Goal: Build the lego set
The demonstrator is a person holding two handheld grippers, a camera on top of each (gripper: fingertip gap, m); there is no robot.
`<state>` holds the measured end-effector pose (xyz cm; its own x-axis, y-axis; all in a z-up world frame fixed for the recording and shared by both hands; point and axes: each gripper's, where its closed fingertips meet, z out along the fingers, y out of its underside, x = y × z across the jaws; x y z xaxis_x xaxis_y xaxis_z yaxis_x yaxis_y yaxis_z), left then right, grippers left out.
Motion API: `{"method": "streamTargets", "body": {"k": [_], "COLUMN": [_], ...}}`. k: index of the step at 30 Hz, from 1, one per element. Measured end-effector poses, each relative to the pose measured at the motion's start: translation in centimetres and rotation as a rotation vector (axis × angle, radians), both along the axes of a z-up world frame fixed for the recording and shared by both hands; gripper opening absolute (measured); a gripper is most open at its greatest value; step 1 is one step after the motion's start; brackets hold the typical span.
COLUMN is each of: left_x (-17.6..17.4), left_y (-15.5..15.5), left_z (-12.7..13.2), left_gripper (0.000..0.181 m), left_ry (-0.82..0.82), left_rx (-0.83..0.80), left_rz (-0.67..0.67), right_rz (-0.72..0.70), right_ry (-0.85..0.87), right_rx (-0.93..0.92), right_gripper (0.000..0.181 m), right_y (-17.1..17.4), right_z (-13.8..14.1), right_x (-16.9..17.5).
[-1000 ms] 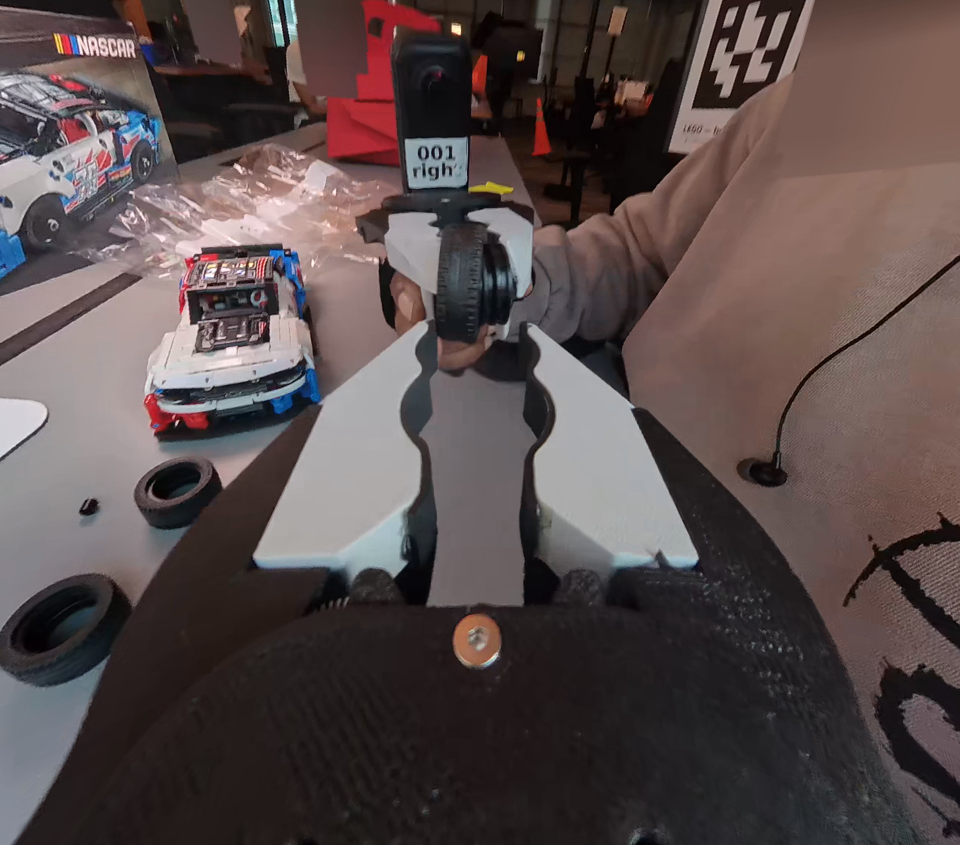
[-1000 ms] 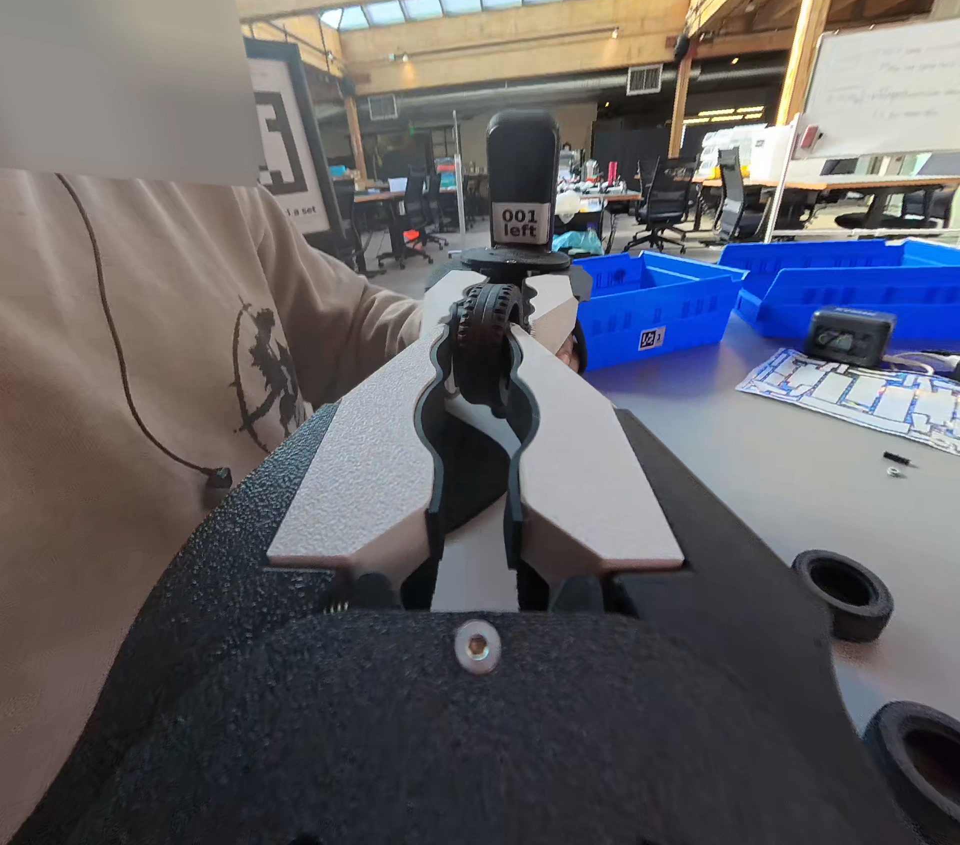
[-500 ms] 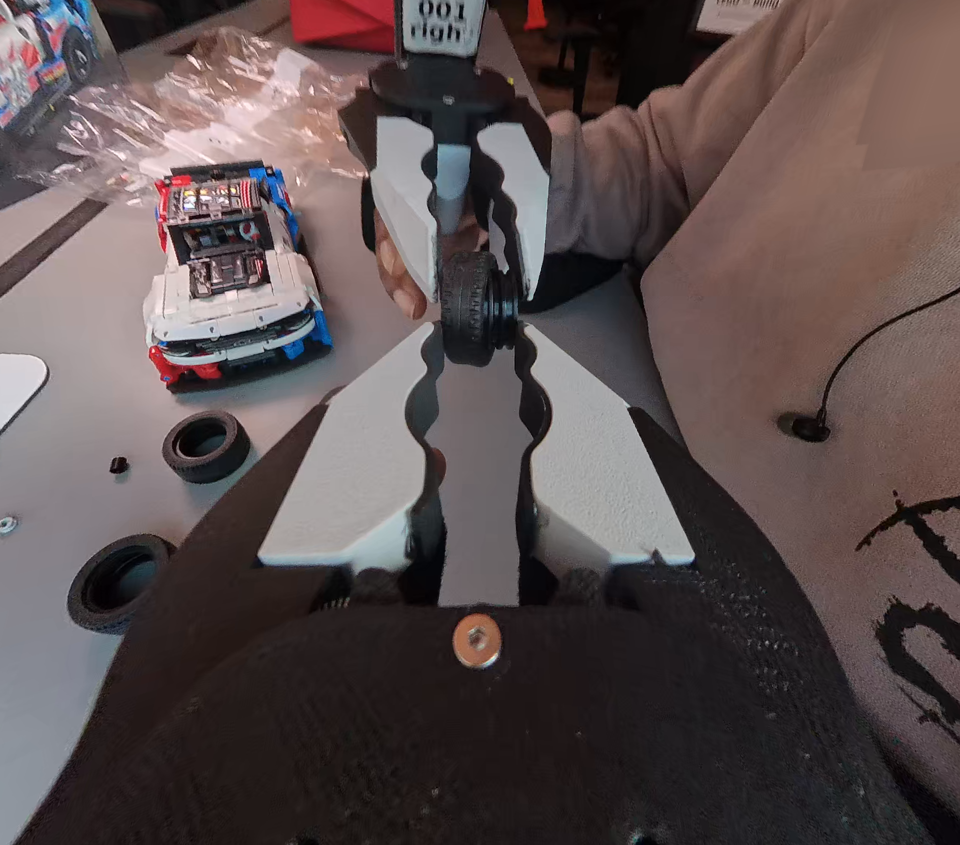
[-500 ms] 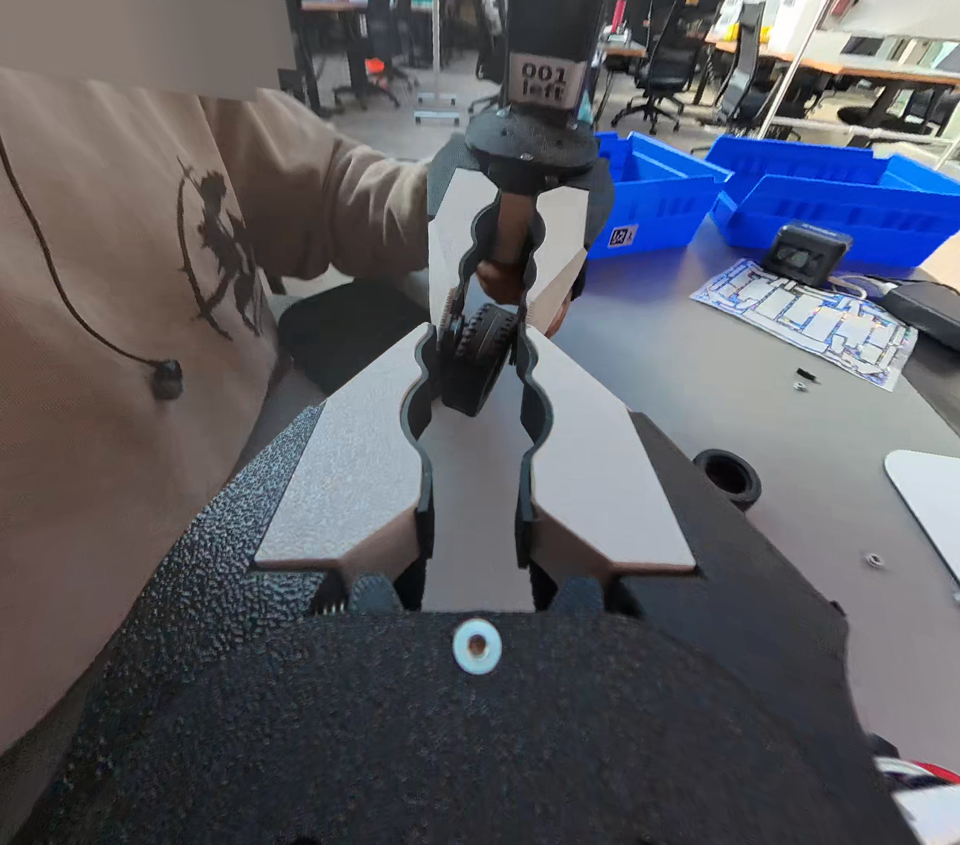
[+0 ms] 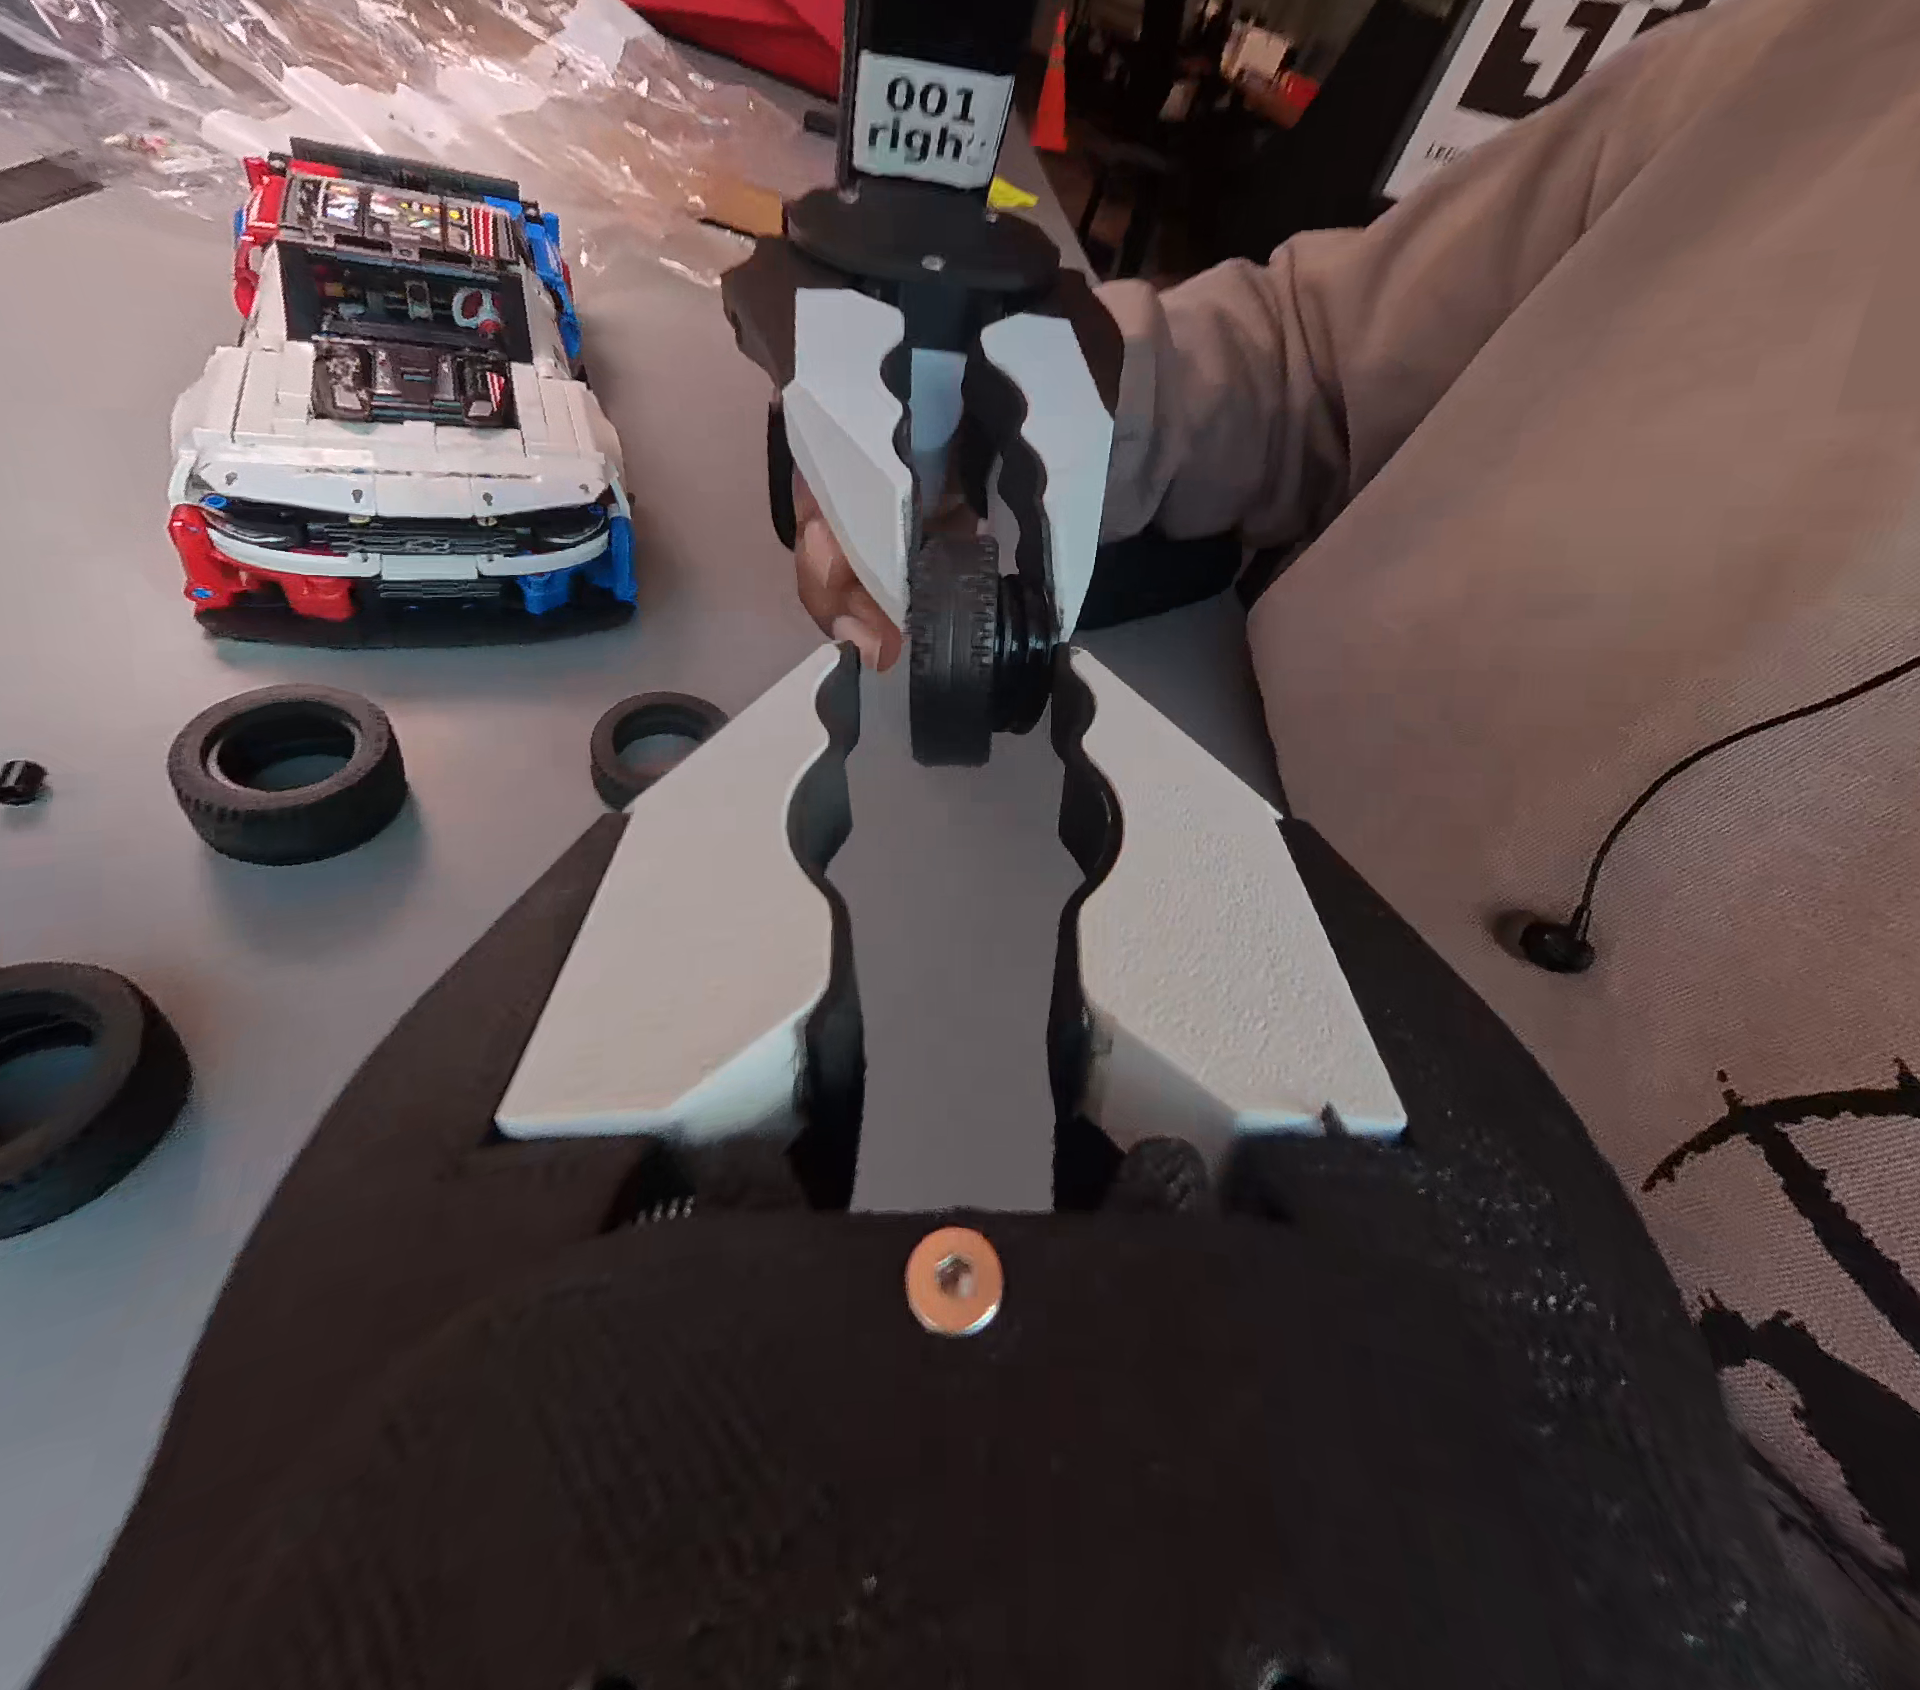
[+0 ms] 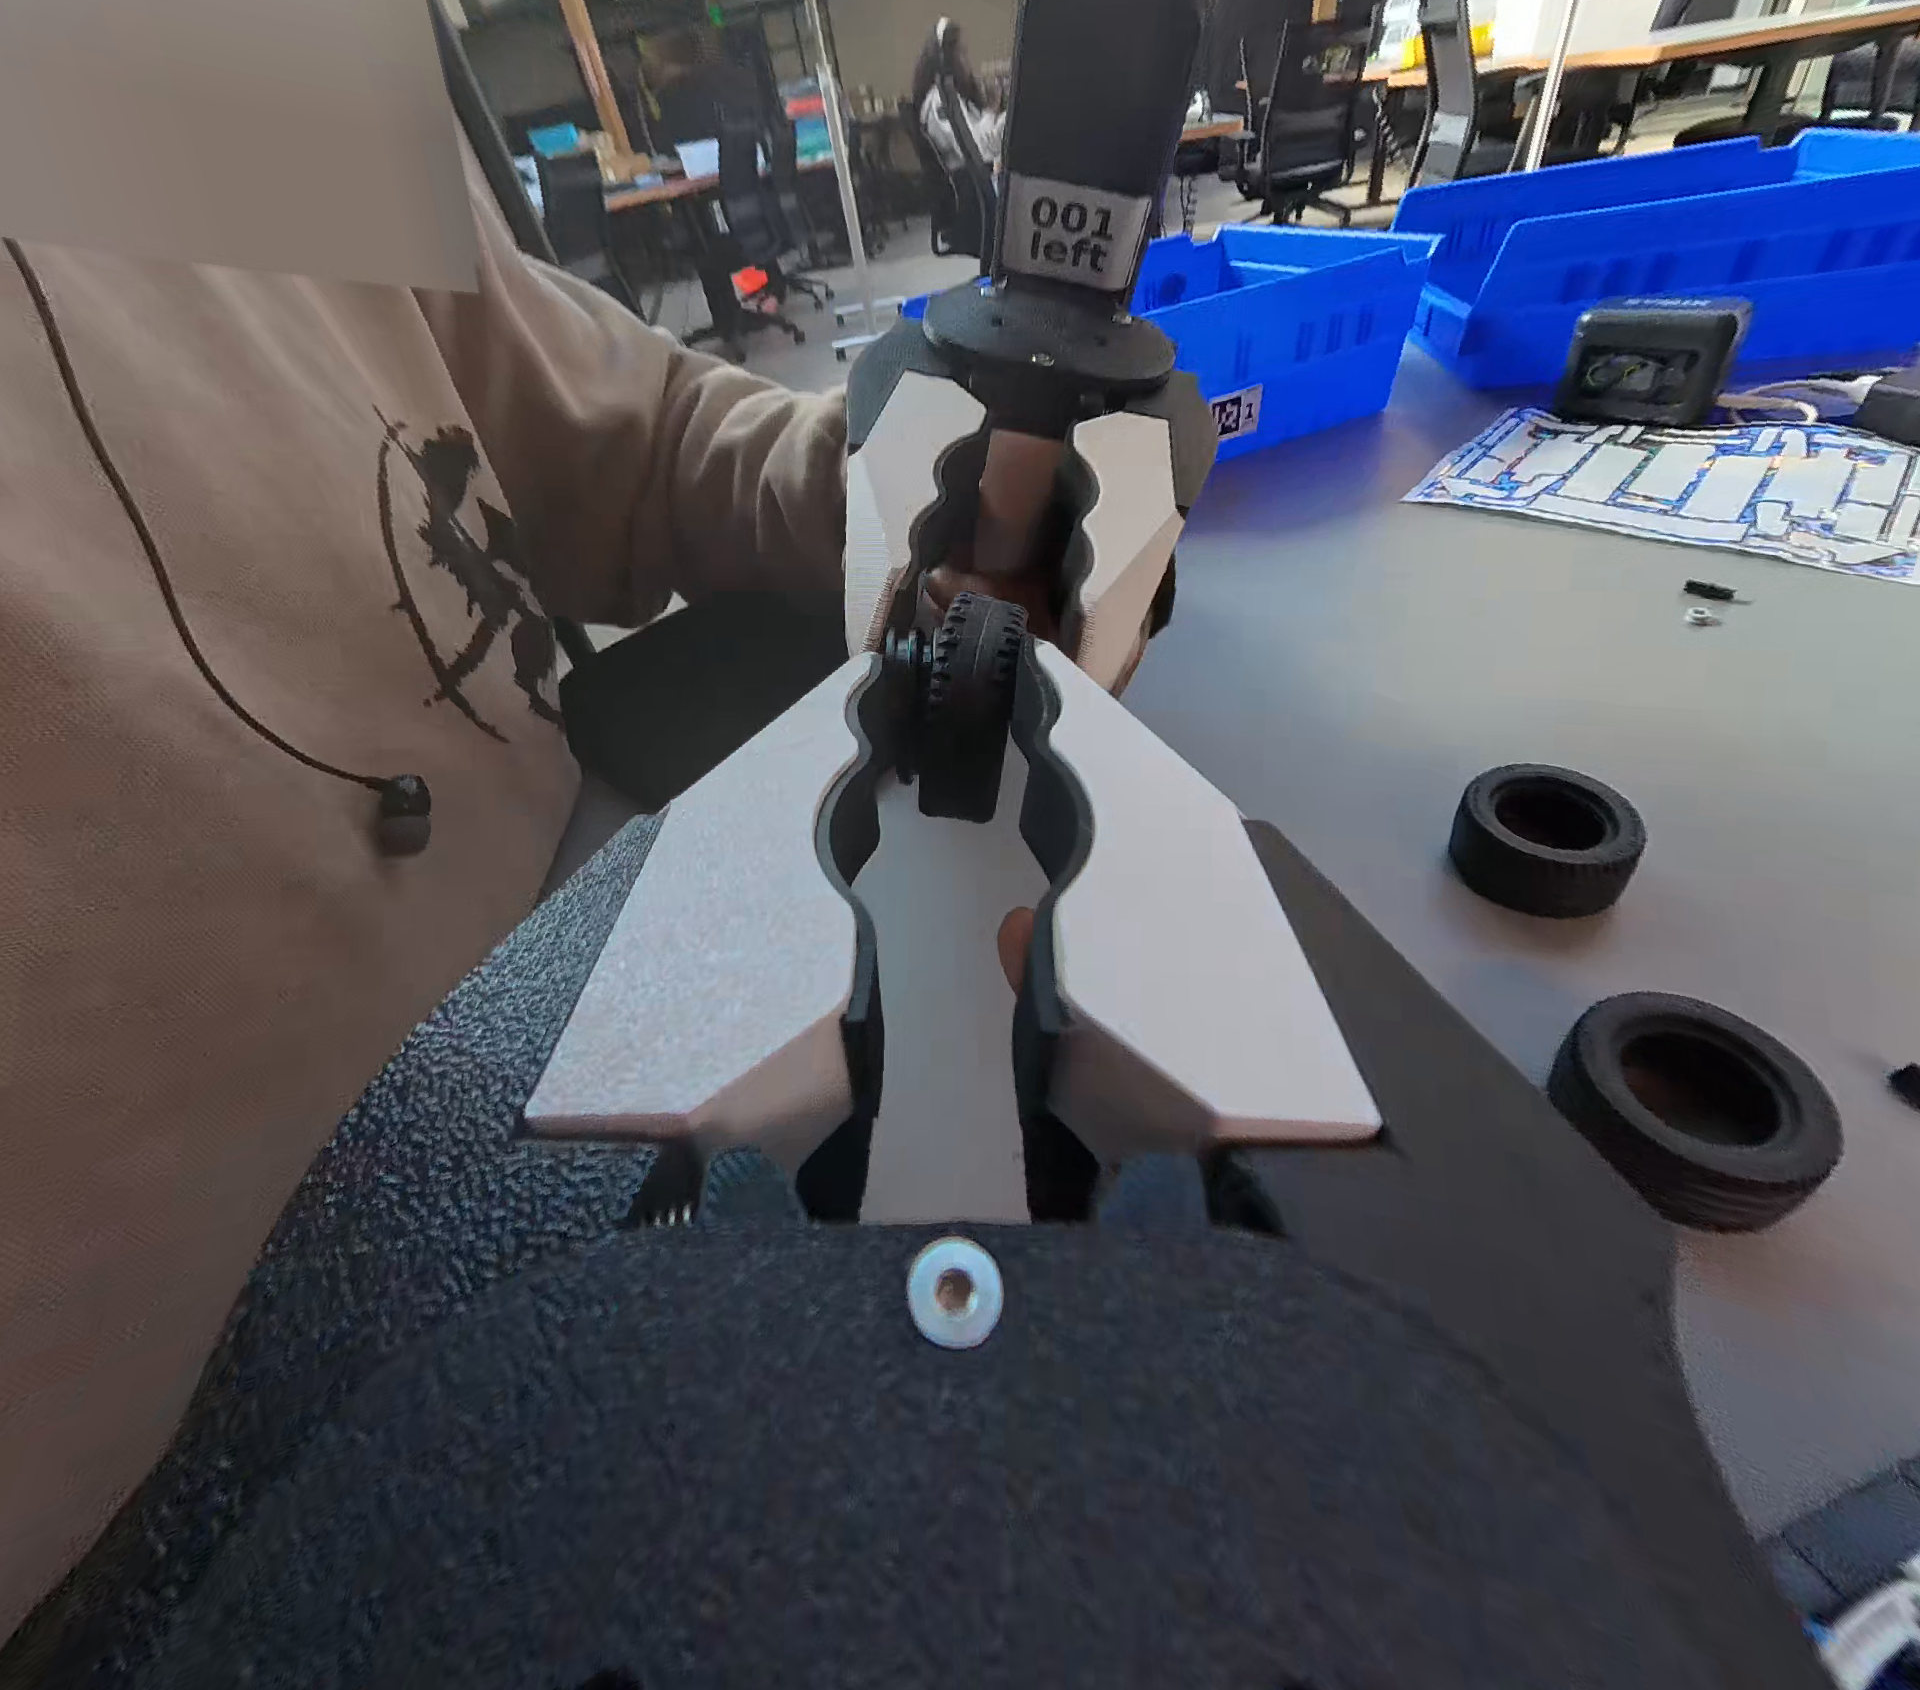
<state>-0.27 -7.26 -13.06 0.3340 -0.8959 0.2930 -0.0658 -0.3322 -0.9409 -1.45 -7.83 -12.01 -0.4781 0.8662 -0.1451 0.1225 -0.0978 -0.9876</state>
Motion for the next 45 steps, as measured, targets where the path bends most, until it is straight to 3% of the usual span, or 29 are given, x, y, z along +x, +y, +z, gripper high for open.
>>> {"method": "streamTargets", "body": {"k": [2,5,13,20,29,33,36,39,42,45], "left_x": [-0.1,-0.2,0.0,0.2,0.5,0.2,-0.3,-0.2,-0.2,-0.2], "left_y": [0.2,0.4,0.4,-0.2,-0.3,0.5,1.0,0.7,0.5,0.2], "left_z": [0.5,1.3,1.5,1.7,2.6,3.0,2.8,3.0,2.1,0.4], "left_gripper": [0.025,0.025,0.023,0.021,0.019,0.021,0.038,0.023,0.022,0.021], "left_ry": [-0.041,-0.107,-0.359,-0.385,-0.477,-0.363,-0.344,-0.308,-0.196,-0.031], "left_rx": [0.037,0.012,-0.229,-0.236,-0.297,-0.087,-0.041,-0.009,0.031,0.069], "left_rz": [0.027,0.031,-0.062,-0.088,-0.100,0.025,0.106,0.083,0.070,0.045], "right_rz": [-0.027,-0.042,-0.090,-0.089,-0.093,-0.040,-0.039,-0.055,-0.066,-0.035], "right_ry": [0.031,0.078,0.131,0.141,0.164,0.179,0.203,0.215,0.184,0.046], "right_rx": [-0.028,-0.048,0.017,0.113,0.078,-0.236,-0.253,-0.249,-0.160,0.107], "right_gripper": [0.020,0.020,0.018,0.015,0.013,0.013,0.013,0.013,0.014,0.017], "right_y": [0.6,0.8,0.8,0.1,0.2,1.1,0.9,1.2,1.0,0.5], "right_z": [0.3,1.2,2.0,2.2,2.8,3.1,3.3,3.3,2.6,0.4], "right_x": [-0.1,-0.2,-0.3,-0.1,0.2,0.2,-0.2,-0.3,-0.3,-0.4]}}
